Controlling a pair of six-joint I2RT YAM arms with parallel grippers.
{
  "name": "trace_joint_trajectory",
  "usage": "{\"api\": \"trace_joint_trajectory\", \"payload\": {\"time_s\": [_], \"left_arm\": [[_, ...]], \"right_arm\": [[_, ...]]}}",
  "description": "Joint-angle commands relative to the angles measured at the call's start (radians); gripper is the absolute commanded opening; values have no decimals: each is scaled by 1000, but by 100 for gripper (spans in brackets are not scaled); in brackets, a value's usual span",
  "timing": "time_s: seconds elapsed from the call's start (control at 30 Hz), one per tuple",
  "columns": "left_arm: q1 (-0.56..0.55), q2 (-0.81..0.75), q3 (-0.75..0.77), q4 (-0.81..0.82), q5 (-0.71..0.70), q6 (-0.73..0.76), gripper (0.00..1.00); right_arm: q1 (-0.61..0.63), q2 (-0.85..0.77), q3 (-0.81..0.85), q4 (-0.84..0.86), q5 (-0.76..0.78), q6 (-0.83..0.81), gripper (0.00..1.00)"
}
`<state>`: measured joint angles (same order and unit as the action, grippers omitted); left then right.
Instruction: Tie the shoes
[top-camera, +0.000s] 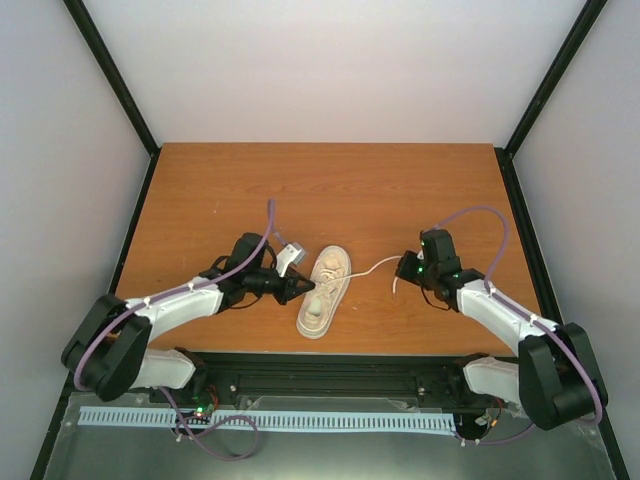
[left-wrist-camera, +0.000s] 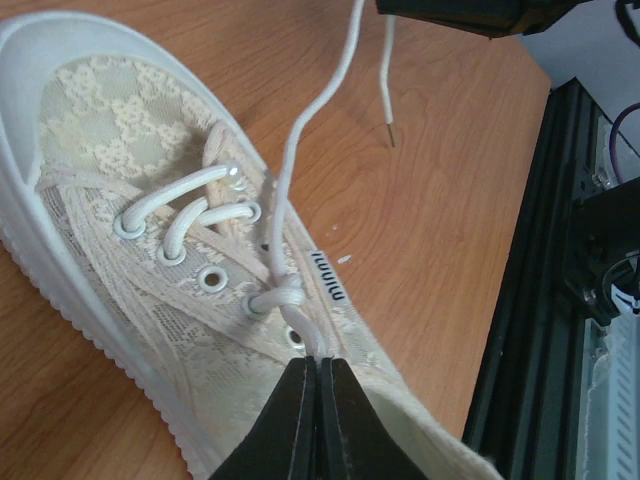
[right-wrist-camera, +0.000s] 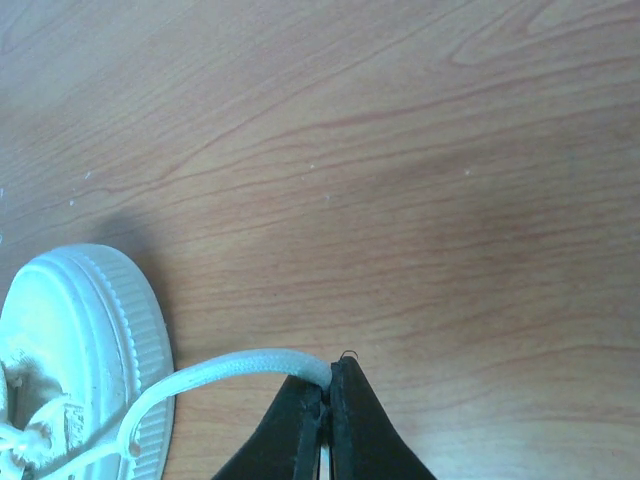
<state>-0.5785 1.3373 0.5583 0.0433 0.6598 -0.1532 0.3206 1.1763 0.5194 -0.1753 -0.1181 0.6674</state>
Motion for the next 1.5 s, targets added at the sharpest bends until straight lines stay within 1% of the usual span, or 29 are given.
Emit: {"api": "trace_joint_trajectory", "payload": {"time_s": [0.0,0.1,0.13,0.23,0.3,0.33,0.4,0.43,0.47,0.5,0.53,0.57,0.6,0.63,0.67,0.73,0.8,0.87,0.97,1.0,1.07,1.17,1.3,1.37,1.47], "left_arm": [[-7,-76,-8,75,-57,-62,1],[-7,-36,29,69,-24,-51,1],[-8,-16,37,78,-4,-52,1],[-8,14,43,116,23,-57,1],[-8,13,44,119,11,-52,1],[-8,9,48,115,3,-49,1],[-8,2,50,111,-6,-52,1],[-8,-4,45,117,-12,-60,1],[-8,-9,41,125,-17,-69,1],[-8,-12,35,132,-24,-79,1],[-7,-15,33,136,-28,-88,1],[-7,-14,31,138,-32,-95,1],[-7,-12,29,139,-36,-104,1],[-8,-8,30,140,-40,-109,1],[-8,1,34,142,-41,-118,1],[-7,22,49,137,-42,-138,1],[-7,40,67,142,-36,-173,1],[-8,54,82,154,-27,-219,1],[-7,72,104,171,-25,-290,1],[-9,78,112,169,-25,-310,1],[-8,94,130,160,-25,-344,1],[-9,120,155,156,-10,-384,1],[-9,138,168,164,0,-417,1],[-9,138,176,158,-6,-424,1],[-9,145,187,145,-13,-429,1]], "right_arm": [[-8,48,57,5,-12,-44,3],[-8,118,123,10,-10,-55,3],[-8,166,158,19,-17,-61,3],[9,304,307,59,-53,-69,3],[56,409,429,71,-81,-68,3],[90,457,522,69,-107,-70,3],[169,544,642,70,-189,-79,3],[201,570,676,84,-249,-82,3],[225,585,693,104,-302,-78,7],[236,586,691,119,-340,-71,18],[238,571,671,128,-355,-66,34],[236,543,643,125,-341,-76,53],[234,507,615,111,-299,-99,67],[230,464,582,97,-257,-127,78],[217,429,546,87,-235,-145,86],[163,356,455,119,-275,-139,91],[119,272,347,182,-322,-151,92],[129,198,245,253,-351,-190,92],[182,111,101,410,-417,-208,92],[207,91,51,449,-424,-205,92],[261,60,5,498,-403,-202,92],[332,43,-10,503,-294,-216,92],[394,78,-2,514,-158,-242,90],[421,107,17,507,-105,-272,87],[466,157,54,496,-76,-300,79]]}}
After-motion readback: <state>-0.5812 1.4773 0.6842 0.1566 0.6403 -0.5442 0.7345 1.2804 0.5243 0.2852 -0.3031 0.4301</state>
